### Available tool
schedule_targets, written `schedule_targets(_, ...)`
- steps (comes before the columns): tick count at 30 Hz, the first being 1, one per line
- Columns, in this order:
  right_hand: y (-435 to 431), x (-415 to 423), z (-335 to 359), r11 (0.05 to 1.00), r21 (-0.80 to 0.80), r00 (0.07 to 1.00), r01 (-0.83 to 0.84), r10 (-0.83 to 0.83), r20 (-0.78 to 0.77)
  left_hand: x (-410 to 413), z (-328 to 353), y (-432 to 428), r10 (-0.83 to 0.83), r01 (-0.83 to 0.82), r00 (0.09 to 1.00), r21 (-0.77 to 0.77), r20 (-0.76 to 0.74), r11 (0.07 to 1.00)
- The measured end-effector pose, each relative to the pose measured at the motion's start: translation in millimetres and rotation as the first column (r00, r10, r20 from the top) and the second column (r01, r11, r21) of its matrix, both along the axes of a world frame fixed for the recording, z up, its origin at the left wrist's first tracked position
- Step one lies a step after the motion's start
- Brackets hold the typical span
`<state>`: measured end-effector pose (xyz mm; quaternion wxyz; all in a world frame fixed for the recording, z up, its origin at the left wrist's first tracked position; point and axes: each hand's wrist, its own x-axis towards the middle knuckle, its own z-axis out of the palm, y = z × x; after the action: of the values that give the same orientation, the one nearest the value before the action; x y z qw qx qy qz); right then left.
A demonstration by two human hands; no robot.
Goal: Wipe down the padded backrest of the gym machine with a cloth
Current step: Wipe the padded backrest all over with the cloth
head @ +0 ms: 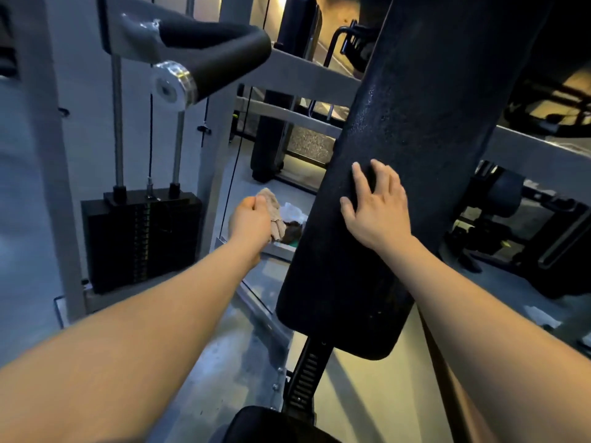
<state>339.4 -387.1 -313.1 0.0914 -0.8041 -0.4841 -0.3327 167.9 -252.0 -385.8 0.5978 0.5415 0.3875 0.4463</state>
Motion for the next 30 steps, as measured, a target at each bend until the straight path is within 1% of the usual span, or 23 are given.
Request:
schedule_targets(1,7.6,6.4,-1.6,0.999,0.007,0.999,0.034,-0.034,0.017,3.4,1.4,5.1,0.022,-0.022,1.0,0.044,-0.013,0.999)
schedule_targets(4,24.7,18.6,-21.6,0.994,0.092,0.992,0.064,-0.073,0.099,18.9,9.7,19.3,-0.006,0.008,1.0,0.134,-0.016,0.991)
schedule_targets(7,34.9,25.9,-35.3,0.984,0.15,0.984,0.098,-0.118,0.131,38.6,25.8,35.6,-0.045,0.053,0.998,0.267,-0.036,0.962)
schedule_targets(9,36.6,29.8,-36.5,0.98,0.175,0.98,0.1,-0.128,0.155,54.4,46.5,40.5,-0.073,0.072,0.997,0.33,-0.011,0.941)
schedule_targets(11,36.9,34.5,-39.2,0.979,0.184,0.979,0.089,-0.12,0.163,72.8,74.3,43.9,-0.08,0.058,0.996,0.381,0.042,0.923)
schedule_targets(13,38.3,35.4,-41.8,0.978,0.195,0.98,0.077,-0.11,0.164,92.0,102.8,44.7,-0.137,0.098,0.989,0.448,0.054,0.888)
schedule_targets(14,39.6,35.8,-42.4,0.977,0.201,0.98,0.078,-0.112,0.164,101.1,111.5,44.1,-0.185,0.145,0.982,0.471,0.04,0.87)
schedule_targets(15,40.7,36.3,-42.5,0.975,0.206,0.98,0.079,-0.113,0.163,111.5,116.1,44.0,-0.24,0.192,0.97,0.472,0.043,0.86)
schedule_targets(16,41.9,36.9,-42.7,0.975,0.21,0.98,0.078,-0.114,0.166,118.2,116.6,42.9,-0.301,0.244,0.951,0.435,0.066,0.867)
schedule_targets(18,43.3,39.0,-42.4,0.972,0.222,0.978,0.076,-0.116,0.174,124.8,112.0,45.1,-0.396,0.329,0.899,0.311,0.184,0.892)
schedule_targets(19,43.3,39.8,-42.5,0.971,0.225,0.977,0.076,-0.118,0.179,127.8,107.5,49.6,-0.415,0.348,0.875,0.271,0.249,0.897)
schedule_targets(21,43.6,40.2,-42.7,0.97,0.23,0.974,0.073,-0.119,0.191,130.8,101.9,58.4,-0.429,0.353,0.839,0.264,0.336,0.898)
schedule_targets(23,43.7,40.8,-42.9,0.969,0.239,0.973,0.068,-0.118,0.199,133.9,104.0,61.9,-0.465,0.382,0.797,0.275,0.384,0.882)
schedule_targets(27,42.5,41.5,-43.2,0.966,0.25,0.972,0.065,-0.118,0.205,138.2,121.0,53.5,-0.489,0.403,0.791,0.289,0.367,0.868)
schedule_targets(29,43.0,41.2,-43.2,0.965,0.256,0.969,0.063,-0.12,0.214,137.1,124.5,54.8,-0.477,0.373,0.823,0.34,0.309,0.863)
schedule_targets(30,43.5,40.9,-43.0,0.964,0.259,0.968,0.062,-0.121,0.219,135.3,124.1,53.7,-0.452,0.338,0.853,0.386,0.259,0.858)
